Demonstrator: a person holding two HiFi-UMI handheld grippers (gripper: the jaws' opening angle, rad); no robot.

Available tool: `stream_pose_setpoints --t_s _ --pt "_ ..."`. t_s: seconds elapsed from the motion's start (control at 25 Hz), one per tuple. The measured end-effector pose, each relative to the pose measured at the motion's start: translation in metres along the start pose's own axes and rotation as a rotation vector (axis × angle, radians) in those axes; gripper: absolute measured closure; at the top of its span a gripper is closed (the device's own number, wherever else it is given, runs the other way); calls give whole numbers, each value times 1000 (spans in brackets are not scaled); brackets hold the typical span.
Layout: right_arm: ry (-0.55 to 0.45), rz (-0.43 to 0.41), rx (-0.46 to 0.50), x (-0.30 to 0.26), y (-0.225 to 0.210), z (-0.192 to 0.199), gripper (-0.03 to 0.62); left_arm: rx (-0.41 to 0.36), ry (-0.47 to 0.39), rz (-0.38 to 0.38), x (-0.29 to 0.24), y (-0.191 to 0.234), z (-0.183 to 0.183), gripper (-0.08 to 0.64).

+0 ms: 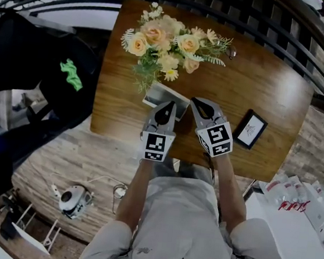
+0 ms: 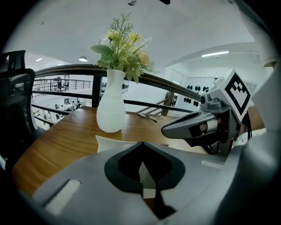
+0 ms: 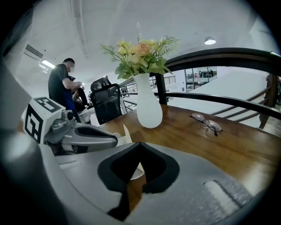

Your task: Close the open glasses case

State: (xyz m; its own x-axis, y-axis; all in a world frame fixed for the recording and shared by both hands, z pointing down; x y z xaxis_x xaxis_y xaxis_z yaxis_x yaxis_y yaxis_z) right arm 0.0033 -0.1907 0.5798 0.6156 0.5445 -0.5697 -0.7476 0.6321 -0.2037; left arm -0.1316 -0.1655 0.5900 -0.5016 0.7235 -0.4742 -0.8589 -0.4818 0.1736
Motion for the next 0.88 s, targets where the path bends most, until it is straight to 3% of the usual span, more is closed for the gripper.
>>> stream_pose_setpoints --t_s 0.4,0.88 --pt "30 -8 -10 -14 -1 10 589 10 70 21 -19 -3 18 540" --pt "45 -26 -14 -18 6 14 589 27 55 30 -24 -4 19 540"
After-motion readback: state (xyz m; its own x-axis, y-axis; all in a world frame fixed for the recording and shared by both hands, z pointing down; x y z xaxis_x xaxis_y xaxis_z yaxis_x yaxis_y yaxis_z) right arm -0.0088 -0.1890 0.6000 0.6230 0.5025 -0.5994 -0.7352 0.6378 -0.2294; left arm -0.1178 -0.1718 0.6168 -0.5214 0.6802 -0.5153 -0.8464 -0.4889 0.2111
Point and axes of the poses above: the fingertips, and each gripper's own axes: x backward along the fingers, y to its left, z out of its underside, the point moved 7 cm from there along x, backward along the fingers, and after that the axes turned 1 degree about -y, right-handed, at the moved point
